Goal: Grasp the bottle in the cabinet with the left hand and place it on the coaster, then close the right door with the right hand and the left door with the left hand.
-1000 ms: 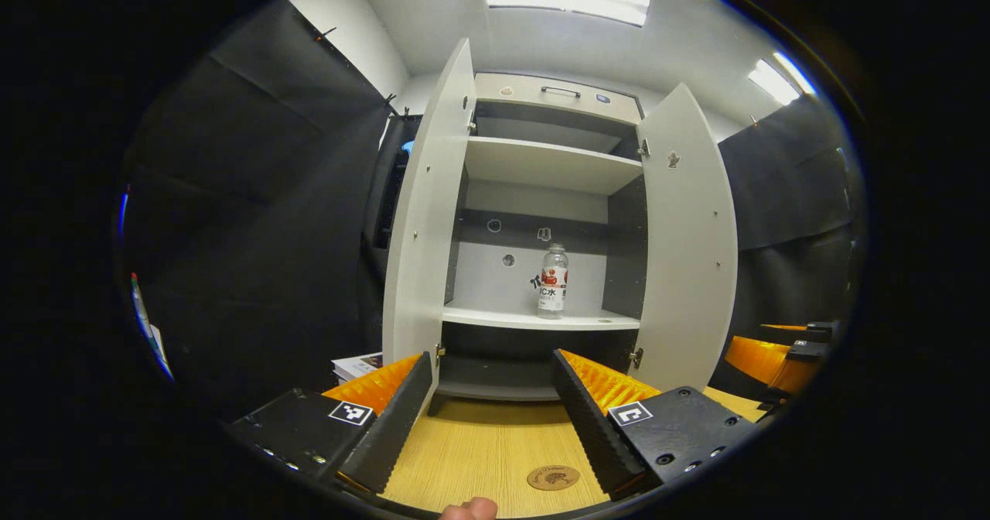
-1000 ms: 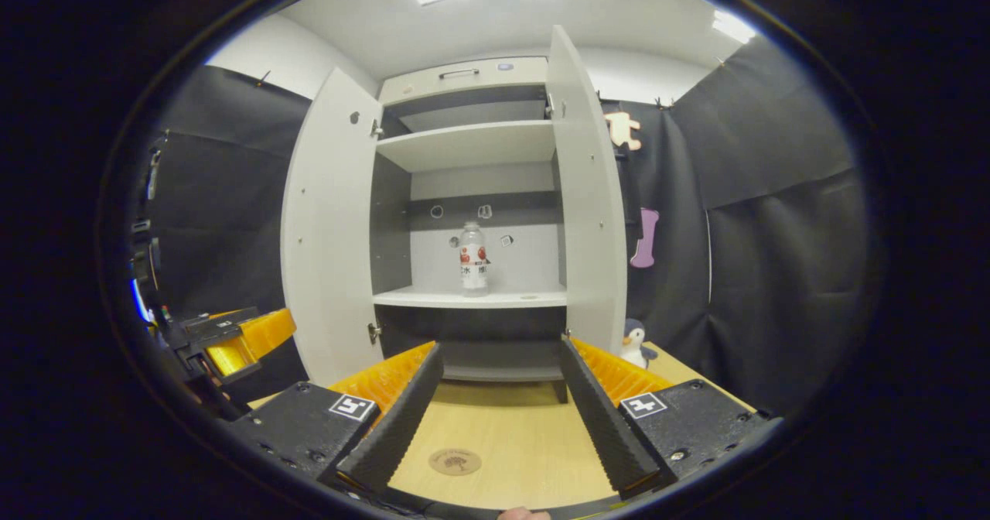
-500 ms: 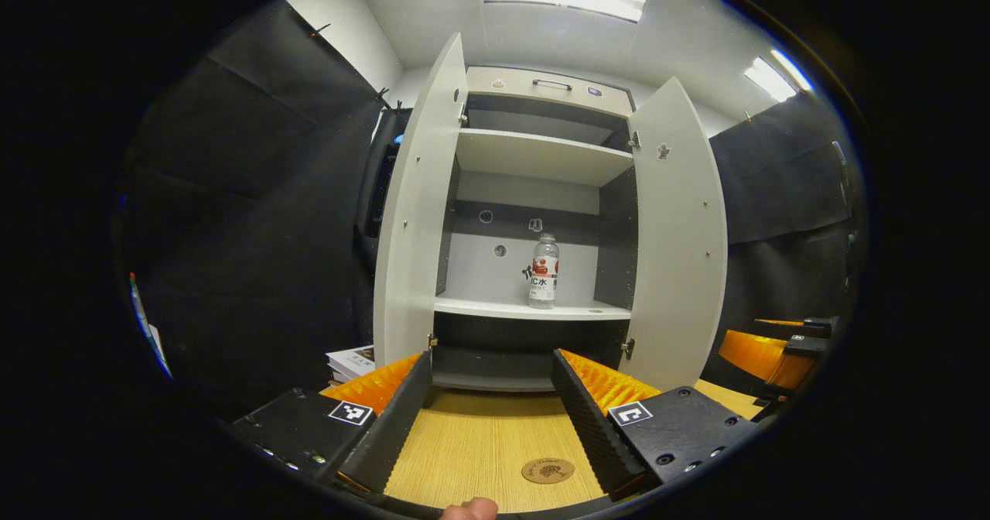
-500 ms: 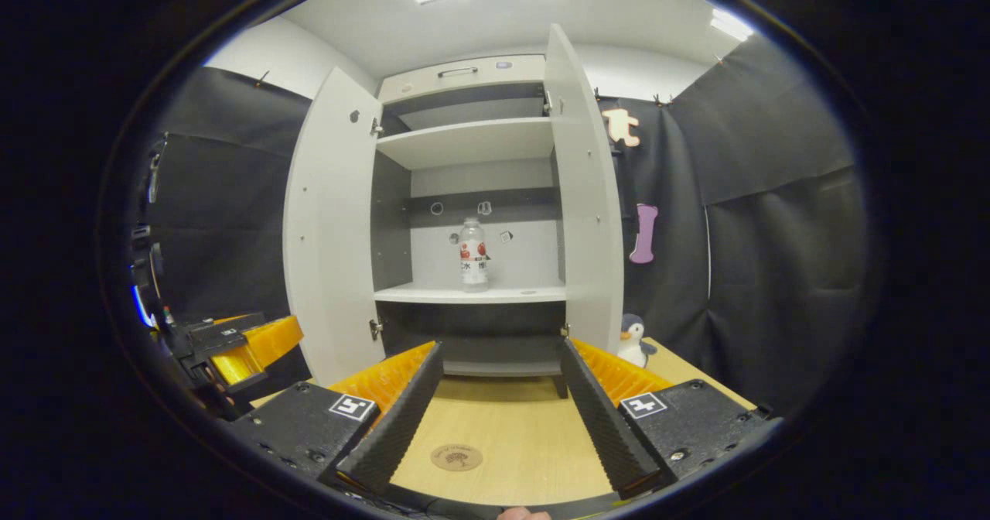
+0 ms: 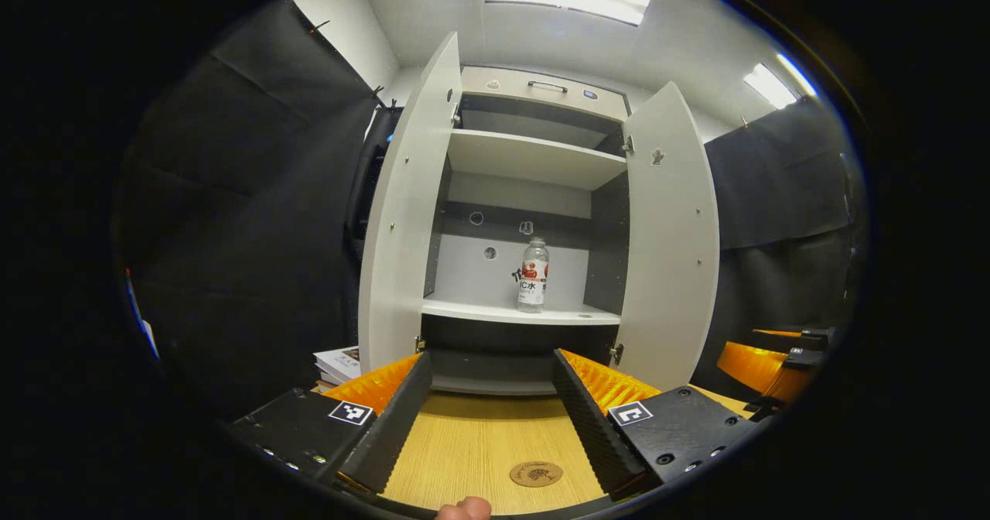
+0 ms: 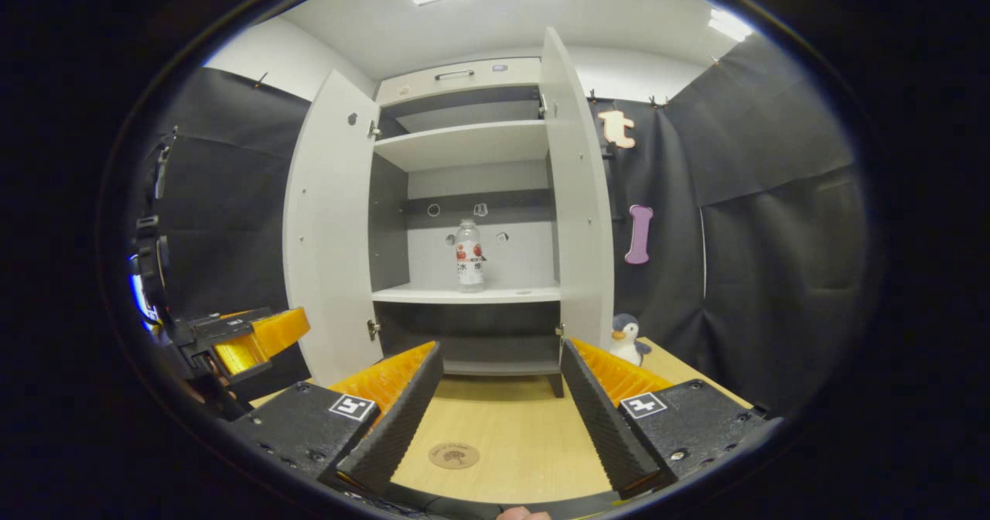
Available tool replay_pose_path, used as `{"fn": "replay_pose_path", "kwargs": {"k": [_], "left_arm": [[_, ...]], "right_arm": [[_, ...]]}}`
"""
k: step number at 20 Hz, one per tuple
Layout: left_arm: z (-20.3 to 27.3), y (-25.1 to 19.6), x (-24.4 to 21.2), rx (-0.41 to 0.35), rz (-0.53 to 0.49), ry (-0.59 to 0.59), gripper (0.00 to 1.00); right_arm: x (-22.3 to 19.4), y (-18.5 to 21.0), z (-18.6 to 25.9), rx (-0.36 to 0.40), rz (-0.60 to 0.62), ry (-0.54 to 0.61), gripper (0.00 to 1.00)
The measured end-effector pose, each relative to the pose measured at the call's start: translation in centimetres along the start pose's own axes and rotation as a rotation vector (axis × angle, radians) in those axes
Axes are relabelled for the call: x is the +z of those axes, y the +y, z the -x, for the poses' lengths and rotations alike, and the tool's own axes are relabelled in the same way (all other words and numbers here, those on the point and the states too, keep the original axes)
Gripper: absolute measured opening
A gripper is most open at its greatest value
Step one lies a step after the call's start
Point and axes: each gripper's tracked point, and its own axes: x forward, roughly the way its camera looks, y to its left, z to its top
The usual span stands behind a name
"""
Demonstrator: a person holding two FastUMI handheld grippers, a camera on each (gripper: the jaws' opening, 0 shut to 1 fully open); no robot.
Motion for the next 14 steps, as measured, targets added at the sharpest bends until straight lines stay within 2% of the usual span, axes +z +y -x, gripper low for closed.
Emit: {"fn": "replay_pose_path", "kwargs": {"k": [1, 2, 6, 7, 8, 9, 11, 12, 14], "left_arm": [[-0.3, 0.0, 0.2, -0.003, -0.006, -0.003, 0.9], [-0.5, -0.1, 0.3, -0.005, -0.014, -0.006, 0.95], [-1.3, -0.3, 0.3, -0.02, -0.037, -0.006, 0.95], [-1.5, -0.4, 0.3, -0.022, -0.038, -0.005, 0.99], [-1.6, -0.4, 0.4, -0.024, -0.039, -0.005, 0.95], [-1.9, -0.4, 0.4, -0.026, -0.037, -0.009, 0.99], [-2.6, -0.5, 0.9, -0.032, -0.035, -0.02, 0.99], [-3.2, -0.7, 1.3, -0.04, -0.032, -0.025, 0.95], [-4.9, -1.4, 2.1, -0.074, -0.015, -0.035, 0.95]], "right_arm": [[0.1, -0.1, -0.1, -0.003, 0.001, -0.002, 1.0], [0.2, -0.2, -0.1, -0.006, 0.002, -0.006, 1.0], [0.4, -0.1, -0.6, -0.004, 0.006, -0.01, 1.0], [0.3, -0.1, -0.7, -0.004, 0.005, -0.008, 1.0], [0.3, 0.0, -0.9, -0.003, 0.003, -0.007, 1.0], [0.3, 0.2, -1.0, 0.0, 0.002, -0.006, 1.0], [0.4, 0.4, -1.3, 0.006, 0.01, -0.004, 1.0], [0.4, 0.4, -1.3, 0.007, 0.015, -0.004, 1.0], [0.6, 0.4, -1.5, 0.004, 0.021, -0.008, 1.0]]}}
